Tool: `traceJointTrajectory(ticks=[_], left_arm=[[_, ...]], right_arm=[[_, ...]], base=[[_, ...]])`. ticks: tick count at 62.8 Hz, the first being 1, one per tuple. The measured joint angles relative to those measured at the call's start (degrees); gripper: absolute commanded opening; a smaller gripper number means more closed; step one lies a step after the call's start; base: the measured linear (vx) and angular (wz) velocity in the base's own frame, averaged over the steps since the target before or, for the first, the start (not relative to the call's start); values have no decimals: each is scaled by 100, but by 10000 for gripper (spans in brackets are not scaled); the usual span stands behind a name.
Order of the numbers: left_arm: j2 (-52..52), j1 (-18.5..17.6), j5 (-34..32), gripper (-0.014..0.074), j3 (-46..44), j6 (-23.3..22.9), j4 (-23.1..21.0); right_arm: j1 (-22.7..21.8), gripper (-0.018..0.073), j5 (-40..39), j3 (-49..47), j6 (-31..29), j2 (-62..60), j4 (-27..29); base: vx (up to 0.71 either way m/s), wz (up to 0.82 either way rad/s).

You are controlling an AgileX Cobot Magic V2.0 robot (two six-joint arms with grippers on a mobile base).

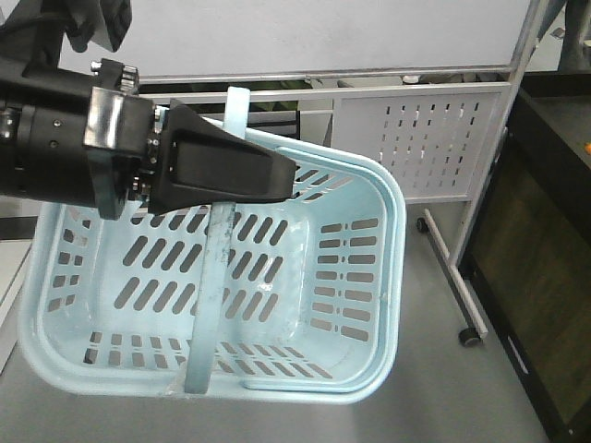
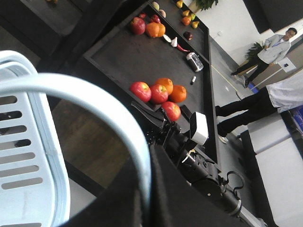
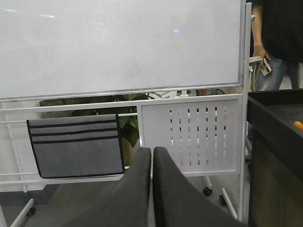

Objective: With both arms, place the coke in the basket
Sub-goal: 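Carry the basket in the left gripper while driving to the snack shelves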

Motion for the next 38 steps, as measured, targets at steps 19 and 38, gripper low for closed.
traceJointTrajectory(ticks=[19, 38], left_arm=[[0, 0, -1, -6, 0, 0, 0], [0, 0, -6, -6, 0, 0, 0]], right_arm=[[0, -2, 0, 0, 0, 0, 0], [0, -2, 0, 0, 0, 0, 0]], base=[[27, 16], [24, 35]])
